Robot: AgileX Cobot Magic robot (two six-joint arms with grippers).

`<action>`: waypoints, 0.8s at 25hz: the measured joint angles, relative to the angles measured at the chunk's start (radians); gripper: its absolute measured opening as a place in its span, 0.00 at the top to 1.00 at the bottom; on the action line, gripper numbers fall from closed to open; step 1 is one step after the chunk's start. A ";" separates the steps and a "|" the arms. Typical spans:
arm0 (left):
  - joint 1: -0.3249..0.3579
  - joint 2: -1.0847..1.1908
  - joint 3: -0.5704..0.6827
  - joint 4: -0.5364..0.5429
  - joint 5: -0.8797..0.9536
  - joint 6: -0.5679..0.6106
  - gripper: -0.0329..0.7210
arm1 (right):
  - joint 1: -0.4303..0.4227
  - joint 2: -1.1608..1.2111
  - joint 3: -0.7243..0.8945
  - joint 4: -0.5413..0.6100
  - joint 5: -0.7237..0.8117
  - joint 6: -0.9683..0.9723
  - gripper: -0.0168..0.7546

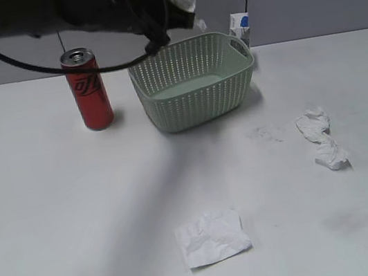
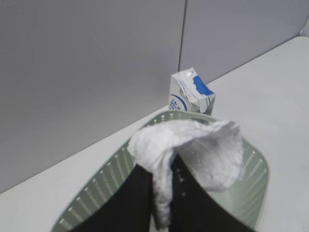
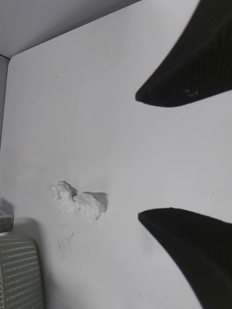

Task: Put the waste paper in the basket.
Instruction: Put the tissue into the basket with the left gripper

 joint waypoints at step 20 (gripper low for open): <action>-0.001 -0.058 -0.010 0.092 0.255 0.002 0.14 | 0.000 0.000 0.000 0.000 0.000 0.000 0.33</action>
